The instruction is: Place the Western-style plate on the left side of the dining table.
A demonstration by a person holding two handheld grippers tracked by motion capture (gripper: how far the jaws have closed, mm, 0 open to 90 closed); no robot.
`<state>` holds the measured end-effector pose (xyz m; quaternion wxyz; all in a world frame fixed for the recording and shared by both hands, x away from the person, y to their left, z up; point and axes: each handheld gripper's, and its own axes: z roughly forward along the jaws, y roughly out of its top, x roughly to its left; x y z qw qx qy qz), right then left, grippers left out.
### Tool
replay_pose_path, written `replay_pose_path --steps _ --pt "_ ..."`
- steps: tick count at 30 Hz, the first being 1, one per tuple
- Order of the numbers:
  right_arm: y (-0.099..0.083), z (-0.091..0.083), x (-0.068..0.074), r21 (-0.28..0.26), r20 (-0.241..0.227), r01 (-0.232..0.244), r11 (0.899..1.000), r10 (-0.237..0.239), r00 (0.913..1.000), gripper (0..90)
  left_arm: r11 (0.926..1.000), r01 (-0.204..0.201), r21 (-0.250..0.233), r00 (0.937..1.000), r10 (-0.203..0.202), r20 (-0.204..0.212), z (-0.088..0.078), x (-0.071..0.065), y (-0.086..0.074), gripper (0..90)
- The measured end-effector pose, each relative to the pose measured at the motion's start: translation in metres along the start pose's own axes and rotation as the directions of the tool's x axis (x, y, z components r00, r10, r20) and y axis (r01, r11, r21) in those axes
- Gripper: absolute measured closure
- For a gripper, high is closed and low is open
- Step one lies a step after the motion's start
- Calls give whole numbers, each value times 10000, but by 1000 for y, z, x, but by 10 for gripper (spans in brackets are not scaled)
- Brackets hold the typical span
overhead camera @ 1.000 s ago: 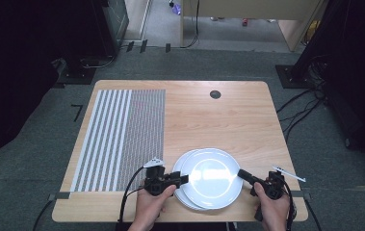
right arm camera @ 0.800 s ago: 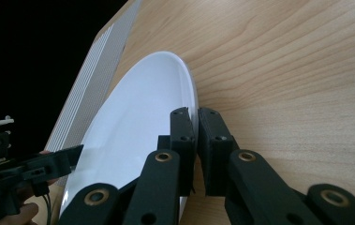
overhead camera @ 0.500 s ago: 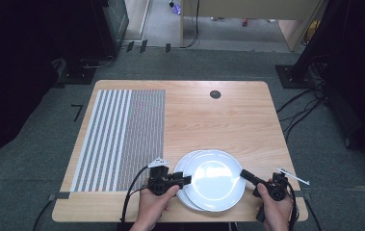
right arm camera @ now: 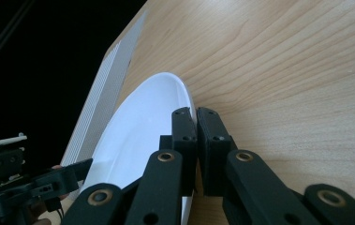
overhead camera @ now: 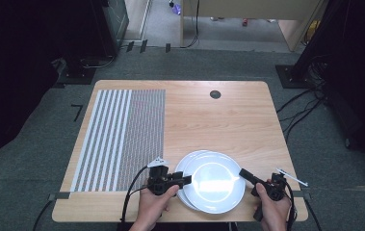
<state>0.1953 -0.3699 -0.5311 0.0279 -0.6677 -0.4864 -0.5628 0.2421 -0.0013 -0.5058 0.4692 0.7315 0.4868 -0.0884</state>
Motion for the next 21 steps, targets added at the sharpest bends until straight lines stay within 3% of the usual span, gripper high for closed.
replay_pose_path --steps 3,5,10,15,17,21 --pt "-1 0 0 -50 -20 -37 10000 37 10000 872 9999 110 -28 9999 -110 75 0 1 0 500" --pt "0 -3 1 -117 47 97 9999 -96 9999 774 9999 126 -30 9999 -126 88 0 1 0 500" --pt "1 -13 3 -255 57 156 9996 -155 9999 725 10000 86 -12 9999 -86 75 -1 1 0 499" --pt "-5 -17 5 338 265 221 9992 -230 9994 742 9999 101 1 9999 -101 108 -1 1 0 494" --pt "-9 -15 8 506 447 273 9983 -296 9986 795 9999 121 -10 9998 -121 128 -1 1 -1 491" --pt "-10 -15 12 330 707 282 9991 -305 9970 854 9996 291 6 9993 -291 252 -1 2 -1 495"
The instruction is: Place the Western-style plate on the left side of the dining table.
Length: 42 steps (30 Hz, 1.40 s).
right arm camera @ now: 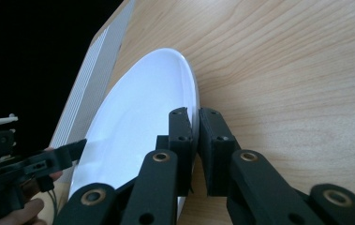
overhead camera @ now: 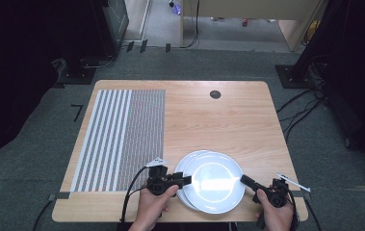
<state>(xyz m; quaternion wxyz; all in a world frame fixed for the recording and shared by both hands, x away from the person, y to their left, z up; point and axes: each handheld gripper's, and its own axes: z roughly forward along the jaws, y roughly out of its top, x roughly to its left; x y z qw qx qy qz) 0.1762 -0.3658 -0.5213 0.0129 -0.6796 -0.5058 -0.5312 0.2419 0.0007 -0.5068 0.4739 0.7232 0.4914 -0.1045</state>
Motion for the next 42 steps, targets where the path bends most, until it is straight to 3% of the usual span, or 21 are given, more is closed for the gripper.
replay_pose_path --steps 3,5,6,7,8,11,13,15,20,26,29,42 --pt "0 -1 0 -123 -34 -244 9996 244 9997 863 9999 102 -31 9999 -102 52 0 0 -1 502" --pt "0 -1 -3 -288 -233 -777 9966 770 9968 874 9999 152 -34 9998 -152 108 1 0 -2 502" --pt "0 -1 -3 -288 -233 -777 9966 770 9968 874 9998 174 -52 9998 -173 111 1 0 -2 502" --pt "0 -1 -6 -357 -480 -1235 9917 1217 9914 878 9997 245 -81 9996 -243 132 1 0 -3 501" --pt "-1 0 -7 -367 -563 -1383 9897 1361 9891 879 9997 245 -81 9996 -243 132 1 0 -3 500" --pt "-2 1 -8 -414 -647 -1608 9861 1579 9853 883 9975 671 -221 9969 -661 436 -1 3 -2 506" --pt "-3 3 -8 -417 -534 -1469 9883 1446 9880 886 9954 948 -134 9926 -934 776 0 3 -2 520" --pt "-4 6 -7 -363 -620 -1385 9897 1361 9888 885 9963 862 -78 9944 -855 616 1 3 -3 507" --pt "-4 5 -6 -531 -641 -1253 9907 1218 9905 887 9956 939 -70 9934 -932 674 0 3 -3 546" --pt "-5 5 -2 -665 -572 -1006 9927 969 9937 887 9979 648 -4 9979 -648 -75 -2 3 -4 695" --pt "-6 6 1 -760 -567 -921 9929 879 9945 888 9976 695 -63 9974 -696 -194 -4 5 -3 773" --pt "0 9 11 -853 -706 -768 9934 709 9950 887 9961 832 -288 9965 -832 -1 -13 8 5 787"
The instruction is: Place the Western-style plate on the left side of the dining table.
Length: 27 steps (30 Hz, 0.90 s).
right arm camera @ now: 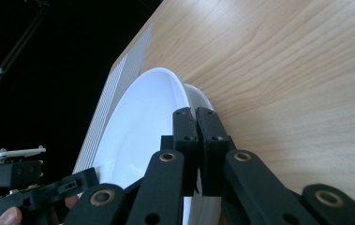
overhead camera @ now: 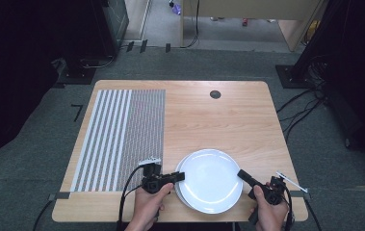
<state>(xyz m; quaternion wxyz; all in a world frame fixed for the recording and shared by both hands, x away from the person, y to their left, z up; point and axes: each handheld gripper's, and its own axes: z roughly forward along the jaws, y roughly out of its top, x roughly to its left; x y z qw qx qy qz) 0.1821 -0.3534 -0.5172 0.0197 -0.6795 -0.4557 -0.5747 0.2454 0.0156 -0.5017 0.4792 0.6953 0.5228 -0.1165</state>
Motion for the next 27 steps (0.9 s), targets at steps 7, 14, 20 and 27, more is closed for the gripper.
replay_pose_path --steps 7,14,20,27 --pt "8 7 9 55 -51 161 9999 -160 9999 887 10000 -57 -77 9999 57 -90 -6 -1 7 786" --pt "12 17 18 139 -169 272 9995 -270 9995 887 9998 -19 -183 9997 15 -233 -16 3 17 786" --pt "16 30 29 284 -223 462 9985 -456 9987 887 9997 56 -251 9993 -65 -373 -24 11 23 782" --pt "21 44 42 411 -320 650 9970 -637 9975 887 9992 97 -381 9991 -113 -415 -36 17 31 781"
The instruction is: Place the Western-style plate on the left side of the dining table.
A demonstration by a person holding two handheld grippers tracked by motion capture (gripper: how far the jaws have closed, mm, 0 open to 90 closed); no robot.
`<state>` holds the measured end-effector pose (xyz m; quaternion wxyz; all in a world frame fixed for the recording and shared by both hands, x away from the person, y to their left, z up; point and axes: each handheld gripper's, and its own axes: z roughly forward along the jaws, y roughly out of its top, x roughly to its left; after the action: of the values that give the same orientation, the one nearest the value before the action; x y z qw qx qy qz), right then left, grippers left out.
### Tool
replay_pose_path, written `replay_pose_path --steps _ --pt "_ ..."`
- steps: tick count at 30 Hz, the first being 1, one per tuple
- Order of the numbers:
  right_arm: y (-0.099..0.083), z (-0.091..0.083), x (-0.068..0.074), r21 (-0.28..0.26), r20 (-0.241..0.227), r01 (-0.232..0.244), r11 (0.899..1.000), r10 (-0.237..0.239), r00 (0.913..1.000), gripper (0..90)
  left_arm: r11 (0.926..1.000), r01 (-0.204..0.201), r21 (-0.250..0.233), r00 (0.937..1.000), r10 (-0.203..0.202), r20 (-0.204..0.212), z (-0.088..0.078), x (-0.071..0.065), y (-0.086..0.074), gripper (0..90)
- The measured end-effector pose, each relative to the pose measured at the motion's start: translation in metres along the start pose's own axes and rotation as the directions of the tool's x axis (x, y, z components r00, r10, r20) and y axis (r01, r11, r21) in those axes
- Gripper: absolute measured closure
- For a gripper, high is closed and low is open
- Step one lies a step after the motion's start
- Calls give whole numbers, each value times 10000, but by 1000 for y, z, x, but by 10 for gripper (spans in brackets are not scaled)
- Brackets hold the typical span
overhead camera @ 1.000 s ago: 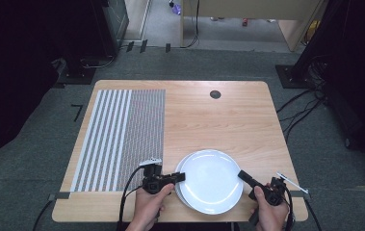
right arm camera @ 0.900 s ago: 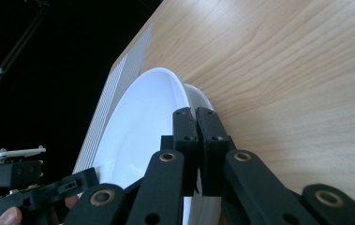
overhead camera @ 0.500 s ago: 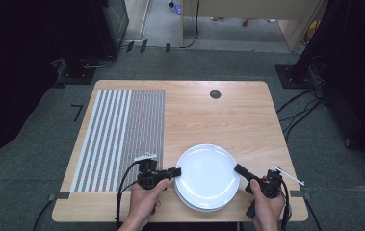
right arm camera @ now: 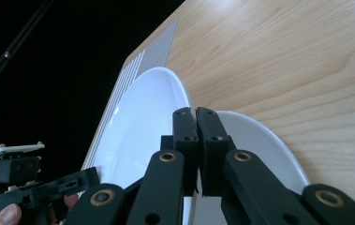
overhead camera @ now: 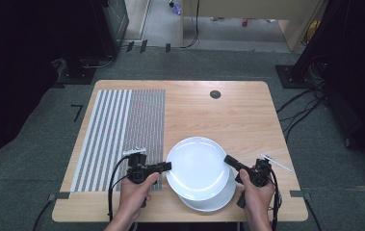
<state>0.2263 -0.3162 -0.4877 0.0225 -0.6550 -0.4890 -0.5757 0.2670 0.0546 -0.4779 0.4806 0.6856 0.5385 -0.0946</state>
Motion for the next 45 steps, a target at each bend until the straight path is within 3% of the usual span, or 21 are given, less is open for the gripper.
replay_pose_path --steps 11,24,36,45 --pt "5 21 14 81 -299 60 9999 -58 9995 887 9995 -66 -306 9998 60 -199 -17 7 16 790" --pt "3 48 31 318 -419 186 9993 -173 9990 887 9990 173 -405 9988 -191 -455 -39 29 28 794" --pt "0 83 56 569 -667 396 9976 -358 9971 887 9961 372 -804 9960 -436 -785 -69 51 40 794" --pt "6 112 82 777 -938 599 9952 -526 9942 887 9929 475 -1092 9931 -587 -1018 -91 65 52 790"
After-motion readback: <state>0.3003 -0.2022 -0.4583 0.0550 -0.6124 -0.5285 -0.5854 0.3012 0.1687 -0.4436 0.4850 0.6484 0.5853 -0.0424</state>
